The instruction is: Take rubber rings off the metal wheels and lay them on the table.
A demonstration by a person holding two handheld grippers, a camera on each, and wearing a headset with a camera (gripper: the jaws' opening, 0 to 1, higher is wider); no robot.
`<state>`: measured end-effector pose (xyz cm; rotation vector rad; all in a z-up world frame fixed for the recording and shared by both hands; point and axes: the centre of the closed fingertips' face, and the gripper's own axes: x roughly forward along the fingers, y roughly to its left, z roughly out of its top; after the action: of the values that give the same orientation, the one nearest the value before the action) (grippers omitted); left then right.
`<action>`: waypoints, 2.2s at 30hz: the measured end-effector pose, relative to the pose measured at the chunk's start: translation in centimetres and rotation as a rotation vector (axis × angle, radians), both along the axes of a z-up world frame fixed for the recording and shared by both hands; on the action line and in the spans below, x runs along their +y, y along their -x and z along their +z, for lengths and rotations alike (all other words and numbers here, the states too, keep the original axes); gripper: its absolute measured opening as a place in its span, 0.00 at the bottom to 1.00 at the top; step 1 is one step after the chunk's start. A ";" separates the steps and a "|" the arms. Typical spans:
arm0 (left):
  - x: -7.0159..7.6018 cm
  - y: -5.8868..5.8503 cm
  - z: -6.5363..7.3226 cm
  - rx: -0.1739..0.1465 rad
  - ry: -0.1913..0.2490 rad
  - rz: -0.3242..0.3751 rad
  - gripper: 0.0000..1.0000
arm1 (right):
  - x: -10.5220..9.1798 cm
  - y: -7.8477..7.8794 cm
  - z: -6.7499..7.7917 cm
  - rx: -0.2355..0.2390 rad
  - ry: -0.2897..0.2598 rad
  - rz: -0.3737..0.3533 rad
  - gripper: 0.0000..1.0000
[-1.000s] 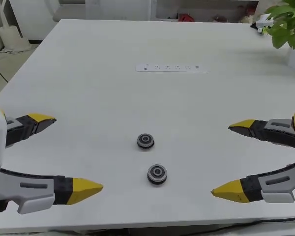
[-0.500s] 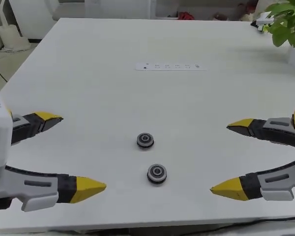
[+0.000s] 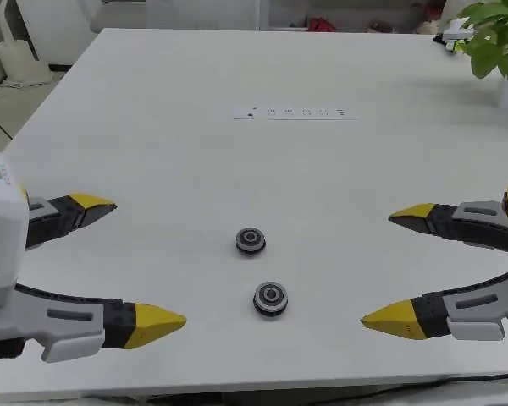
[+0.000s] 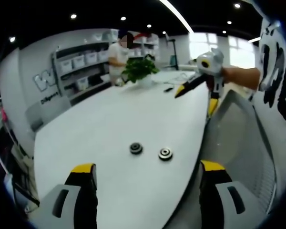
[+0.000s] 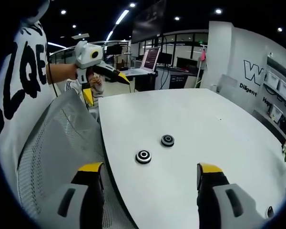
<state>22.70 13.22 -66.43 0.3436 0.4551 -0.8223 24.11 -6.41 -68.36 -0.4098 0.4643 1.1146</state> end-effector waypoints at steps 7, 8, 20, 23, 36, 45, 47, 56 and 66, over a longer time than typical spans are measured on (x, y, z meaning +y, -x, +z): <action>-0.4 -0.4 0.3 -0.011 -0.004 -0.015 0.89 | 0.2 -0.1 0.0 0.005 -0.003 0.010 0.75; -0.4 -0.5 0.2 -0.010 -0.005 -0.016 0.89 | 0.2 -0.1 -0.1 0.006 -0.003 0.012 0.74; -0.9 -1.4 0.2 -0.012 -0.010 -0.033 0.87 | 0.4 -0.7 0.0 0.012 -0.012 0.016 0.72; -1.0 -1.7 0.2 -0.015 -0.013 -0.040 0.87 | 0.5 -0.9 0.0 0.014 -0.015 0.018 0.72; -2.1 -2.6 0.0 -0.024 -0.016 -0.079 0.85 | 1.4 -1.4 0.2 -0.014 -0.033 0.055 0.70; -2.9 -3.0 -0.6 -0.022 -0.026 -0.115 0.84 | 2.3 -2.1 -0.2 -0.019 -0.056 0.083 0.67; -3.0 -3.1 -0.6 -0.021 -0.026 -0.121 0.84 | 2.4 -2.4 -0.5 -0.013 -0.051 0.080 0.67; -3.4 -4.1 -0.8 -0.017 -0.022 -0.142 0.82 | 3.0 -3.5 -0.9 0.002 -0.063 0.090 0.66; -4.4 -4.9 -1.9 0.005 -0.021 -0.176 0.79 | 3.6 -4.3 -1.9 0.008 -0.050 0.115 0.63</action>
<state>27.60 8.79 -68.35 0.4050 0.4426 -0.9903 28.40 -2.76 -70.31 -0.3919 0.4235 1.2371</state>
